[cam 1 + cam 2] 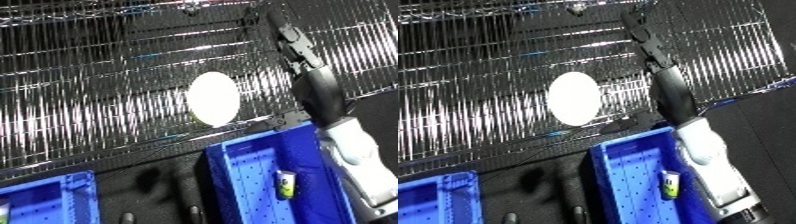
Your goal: Pick up the object and place it into the box
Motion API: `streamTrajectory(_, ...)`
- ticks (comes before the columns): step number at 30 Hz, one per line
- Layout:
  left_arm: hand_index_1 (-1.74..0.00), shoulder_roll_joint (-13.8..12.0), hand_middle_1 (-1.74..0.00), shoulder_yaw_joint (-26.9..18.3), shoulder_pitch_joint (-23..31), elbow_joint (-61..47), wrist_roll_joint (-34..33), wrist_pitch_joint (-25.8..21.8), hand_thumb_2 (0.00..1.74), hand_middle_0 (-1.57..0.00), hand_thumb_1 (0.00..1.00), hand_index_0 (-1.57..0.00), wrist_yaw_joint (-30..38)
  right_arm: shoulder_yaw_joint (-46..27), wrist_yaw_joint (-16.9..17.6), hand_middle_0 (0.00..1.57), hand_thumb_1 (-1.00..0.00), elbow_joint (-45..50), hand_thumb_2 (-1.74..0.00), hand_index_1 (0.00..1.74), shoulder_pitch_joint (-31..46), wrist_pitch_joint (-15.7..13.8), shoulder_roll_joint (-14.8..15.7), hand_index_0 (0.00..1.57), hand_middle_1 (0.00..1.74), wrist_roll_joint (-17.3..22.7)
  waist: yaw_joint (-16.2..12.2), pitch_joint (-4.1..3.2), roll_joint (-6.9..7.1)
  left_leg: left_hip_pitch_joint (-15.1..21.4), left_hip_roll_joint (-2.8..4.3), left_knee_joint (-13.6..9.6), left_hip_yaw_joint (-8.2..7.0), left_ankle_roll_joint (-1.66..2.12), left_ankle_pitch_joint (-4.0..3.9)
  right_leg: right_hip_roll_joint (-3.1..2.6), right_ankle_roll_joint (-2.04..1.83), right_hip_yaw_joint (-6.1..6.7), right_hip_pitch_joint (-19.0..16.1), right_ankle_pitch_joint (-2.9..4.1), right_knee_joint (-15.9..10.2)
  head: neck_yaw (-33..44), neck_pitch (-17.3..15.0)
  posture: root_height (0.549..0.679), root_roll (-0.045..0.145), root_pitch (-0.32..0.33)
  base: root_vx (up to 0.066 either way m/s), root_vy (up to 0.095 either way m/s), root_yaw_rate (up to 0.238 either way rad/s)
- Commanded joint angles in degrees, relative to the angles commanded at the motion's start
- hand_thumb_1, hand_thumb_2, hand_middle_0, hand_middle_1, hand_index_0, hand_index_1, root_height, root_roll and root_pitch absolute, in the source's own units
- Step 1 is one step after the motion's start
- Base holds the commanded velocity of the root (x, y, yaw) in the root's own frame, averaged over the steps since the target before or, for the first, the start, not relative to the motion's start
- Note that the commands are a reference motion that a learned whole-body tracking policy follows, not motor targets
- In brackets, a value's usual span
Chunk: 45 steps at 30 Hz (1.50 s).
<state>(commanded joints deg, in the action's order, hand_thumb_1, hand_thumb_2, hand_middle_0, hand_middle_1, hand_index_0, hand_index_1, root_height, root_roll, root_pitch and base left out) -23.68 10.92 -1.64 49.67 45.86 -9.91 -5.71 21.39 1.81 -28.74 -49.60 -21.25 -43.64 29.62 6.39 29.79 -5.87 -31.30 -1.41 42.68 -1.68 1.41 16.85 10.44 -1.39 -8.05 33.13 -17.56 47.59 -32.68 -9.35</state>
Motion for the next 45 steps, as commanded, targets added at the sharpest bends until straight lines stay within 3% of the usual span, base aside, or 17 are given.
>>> streamTrajectory(12,0.0,-0.24,0.0,1.88,-0.77,-1.08,0.63,-0.32,0.0,0.0,0.0,0.0,0.42,5.36,-2.04,0.0,0.0,-9.89,0.0,0.0,-4.37,1.71,0.2,0.0,0.0,0.81,1.12,0.0,-0.74,-2.56,-0.15,1.36,0.28,-0.42,0.32,0.01,0.6,-0.27,2.61,-0.5,1.83,-1.53,1.3,0.625,0.08,0.097,0.006,0.001,0.03)
streamTrajectory(21,0.0,-0.43,0.0,2.5,-0.41,-1.96,0.84,-0.27,0.0,0.0,0.0,0.0,0.63,7.59,-4.74,0.0,0.0,-12.48,0.0,0.0,-5.36,3.0,0.87,0.0,0.0,1.07,1.83,0.0,-1.04,-3.91,-0.29,1.41,0.57,-0.6,0.11,-0.25,0.75,-0.54,3.89,-0.5,2.15,-2.54,2.59,0.624,0.078,0.116,0.005,-0.007,0.015)
streamTrajectory(30,0.0,-0.03,0.0,3.58,-0.42,-2.75,0.98,-0.54,0.0,0.0,0.0,0.0,0.58,9.21,-6.56,0.0,0.0,-13.56,0.0,0.0,-7.98,3.96,3.63,0.0,0.0,2.94,2.52,0.0,-1.72,-4.64,-0.45,1.42,0.68,-0.6,-0.13,-0.22,0.95,-0.7,4.63,-0.58,2.35,-4.17,3.43,0.623,0.081,0.125,0.0,0.002,0.015)
streamTrajectory(39,0.0,0.71,0.0,4.31,-0.36,-3.07,0.98,-0.68,0.0,0.0,0.0,0.0,0.68,9.24,-7.17,0.71,-0.45,-13.92,-0.78,0.78,-10.49,4.0,5.54,0.71,0.78,5.46,2.91,0.0,-2.47,-4.81,-0.8,0.81,0.57,-0.54,-0.57,-0.17,1.02,-0.6,5.13,-0.5,2.21,-5.02,3.72,0.623,0.084,0.131,-0.001,0.019,0.007)
streamTrajectory(45,0.0,1.03,0.0,4.61,-0.55,-3.36,1.1,-0.55,0.0,0.0,0.0,0.0,1.07,8.96,-6.74,1.18,-0.75,-14.03,-1.3,1.3,-10.76,4.4,5.82,1.18,1.3,5.09,2.86,0.0,-2.69,-4.27,-0.91,-0.05,0.47,-0.48,-0.91,-0.09,0.96,-0.56,4.86,-0.3,1.65,-4.9,3.9,0.624,0.085,0.131,-0.013,0.014,0.001)
